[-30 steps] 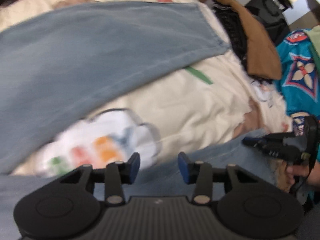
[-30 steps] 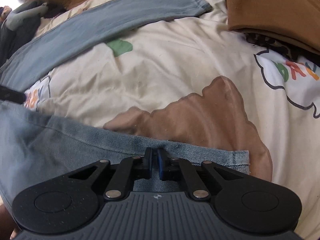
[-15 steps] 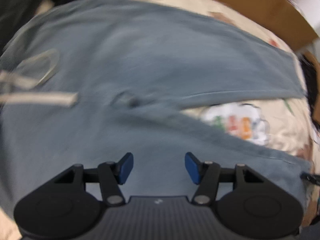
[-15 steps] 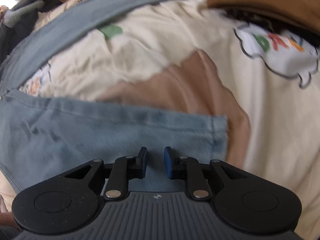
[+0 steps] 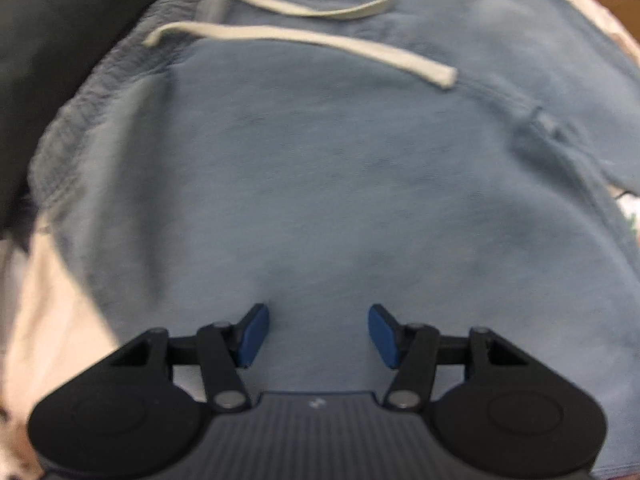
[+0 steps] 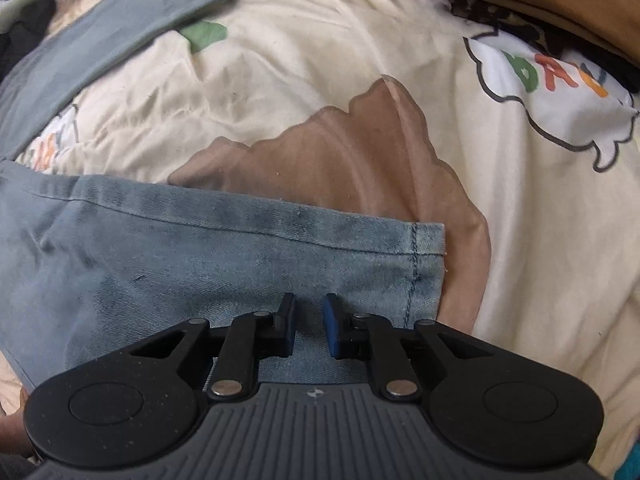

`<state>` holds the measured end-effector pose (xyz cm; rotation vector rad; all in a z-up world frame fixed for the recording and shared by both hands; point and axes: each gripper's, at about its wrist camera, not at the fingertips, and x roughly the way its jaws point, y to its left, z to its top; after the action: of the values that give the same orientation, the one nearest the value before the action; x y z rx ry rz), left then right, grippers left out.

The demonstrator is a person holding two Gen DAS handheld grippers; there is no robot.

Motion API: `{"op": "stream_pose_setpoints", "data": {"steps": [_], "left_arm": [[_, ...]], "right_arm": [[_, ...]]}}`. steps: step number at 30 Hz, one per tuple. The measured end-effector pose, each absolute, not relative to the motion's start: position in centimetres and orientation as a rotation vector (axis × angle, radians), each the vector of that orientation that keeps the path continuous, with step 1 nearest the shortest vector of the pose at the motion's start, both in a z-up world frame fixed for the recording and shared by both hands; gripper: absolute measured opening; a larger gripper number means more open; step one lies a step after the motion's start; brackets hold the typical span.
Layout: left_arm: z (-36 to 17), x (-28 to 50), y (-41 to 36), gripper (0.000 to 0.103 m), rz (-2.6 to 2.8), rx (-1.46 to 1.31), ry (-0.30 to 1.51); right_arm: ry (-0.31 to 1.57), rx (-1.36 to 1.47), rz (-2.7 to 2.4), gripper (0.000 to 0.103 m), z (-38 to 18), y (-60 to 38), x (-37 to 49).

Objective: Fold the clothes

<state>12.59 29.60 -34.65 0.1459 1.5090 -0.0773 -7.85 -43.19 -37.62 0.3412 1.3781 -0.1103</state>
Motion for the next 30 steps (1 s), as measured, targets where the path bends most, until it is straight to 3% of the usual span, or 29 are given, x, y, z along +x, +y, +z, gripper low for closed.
{"op": "stream_pose_setpoints", "data": {"steps": [4,7,13,19,30], "left_arm": [[-32.7,13.6,31.7,0.058,-0.052,0.124,1.461],[-30.7,14.5,33.5,0.049,-0.066,0.059,1.353],[-27.8,16.2,37.3,0.045,-0.025,-0.015,1.182],[-29.6,16.0,42.1,0.045,0.093,-0.182,1.187],[-32.9,15.7,43.7,0.042,0.101,-0.337,1.202]], "right_arm": [[1.399,0.336,-0.164,0.023,-36.6,-42.9,-8.1],[1.362,0.337,-0.164,0.023,-35.4,-42.7,-8.9],[1.315,0.340,-0.241,0.023,-33.8,-43.1,-11.3],[1.349,0.327,-0.298,0.024,-32.4,-43.0,-13.8],[1.403,0.298,-0.379,0.025,-30.8,-43.7,-17.6]]}}
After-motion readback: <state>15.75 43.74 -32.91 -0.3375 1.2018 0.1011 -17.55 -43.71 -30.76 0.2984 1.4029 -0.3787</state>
